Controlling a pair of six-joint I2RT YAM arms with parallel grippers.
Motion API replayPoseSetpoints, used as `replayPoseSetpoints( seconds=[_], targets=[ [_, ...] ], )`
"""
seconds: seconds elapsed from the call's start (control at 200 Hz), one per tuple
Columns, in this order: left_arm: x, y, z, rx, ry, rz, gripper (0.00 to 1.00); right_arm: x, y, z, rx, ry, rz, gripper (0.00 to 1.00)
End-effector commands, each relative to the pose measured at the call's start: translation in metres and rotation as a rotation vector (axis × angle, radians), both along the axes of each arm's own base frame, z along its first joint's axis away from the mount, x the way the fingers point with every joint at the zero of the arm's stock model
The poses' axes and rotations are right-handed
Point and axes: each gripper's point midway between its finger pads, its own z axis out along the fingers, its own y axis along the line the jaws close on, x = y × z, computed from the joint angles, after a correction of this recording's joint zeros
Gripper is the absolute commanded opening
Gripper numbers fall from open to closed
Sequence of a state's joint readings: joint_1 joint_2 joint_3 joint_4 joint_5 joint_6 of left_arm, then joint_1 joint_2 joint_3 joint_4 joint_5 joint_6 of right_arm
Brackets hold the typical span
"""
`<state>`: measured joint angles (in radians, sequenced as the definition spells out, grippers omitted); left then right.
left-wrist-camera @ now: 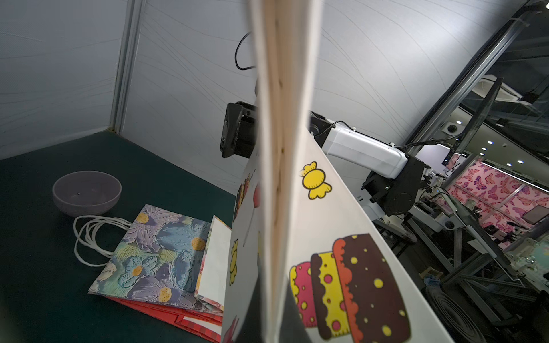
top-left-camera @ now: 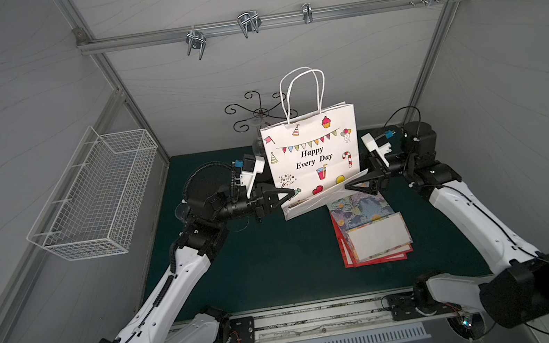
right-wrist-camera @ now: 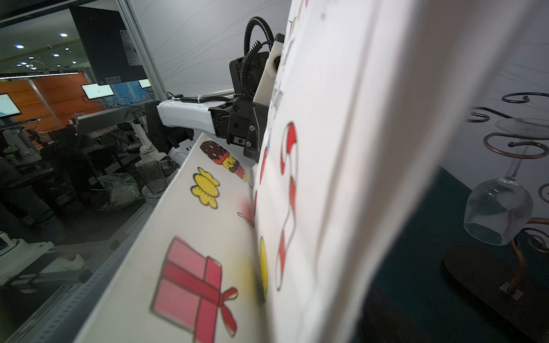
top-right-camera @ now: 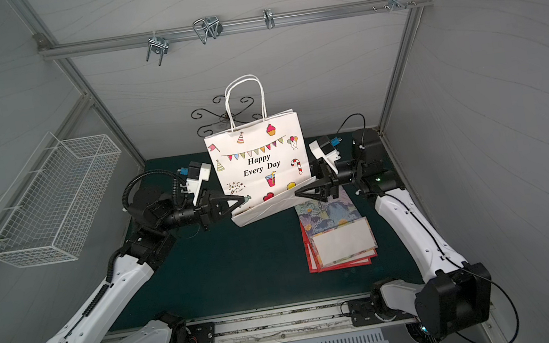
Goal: Put away the paper bag
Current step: Press the paper bag.
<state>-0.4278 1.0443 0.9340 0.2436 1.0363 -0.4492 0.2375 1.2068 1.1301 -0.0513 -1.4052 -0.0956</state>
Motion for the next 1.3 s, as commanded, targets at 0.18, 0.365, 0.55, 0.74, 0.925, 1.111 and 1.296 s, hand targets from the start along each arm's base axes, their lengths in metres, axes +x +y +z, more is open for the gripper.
replayPoseSetpoints(
  seconds=[0.18,0.365,0.55,0.74,0.925,1.111,1.296],
  targets=[
    [-0.007,-0.002,0.009,-0.016,-0.044,-0.018,0.0,-0.013,0.004,0.017,0.016,-0.005,0.088,0.48],
    [-0.002,-0.002,0.003,-0.001,-0.041,0.005,0.0,-0.016,0.004,0.022,0.018,-0.009,0.101,0.34],
    [0.006,0.001,0.004,0.011,-0.079,0.072,0.03,-0.018,0.003,0.023,0.02,-0.005,0.116,0.17],
    [0.018,0.008,0.007,0.024,-0.131,0.172,0.22,-0.021,0.003,0.023,0.022,-0.006,0.133,0.0],
    [0.046,0.038,0.018,0.055,-0.244,0.48,0.6,-0.021,0.003,0.023,0.024,-0.017,0.126,0.0],
    [0.063,0.093,0.019,0.102,-0.297,0.841,0.85,-0.013,0.002,0.026,0.021,-0.043,0.07,0.0],
    [0.027,0.078,0.003,0.093,-0.279,0.655,0.89,-0.005,0.003,0.026,0.015,-0.057,0.026,0.0]
  ],
)
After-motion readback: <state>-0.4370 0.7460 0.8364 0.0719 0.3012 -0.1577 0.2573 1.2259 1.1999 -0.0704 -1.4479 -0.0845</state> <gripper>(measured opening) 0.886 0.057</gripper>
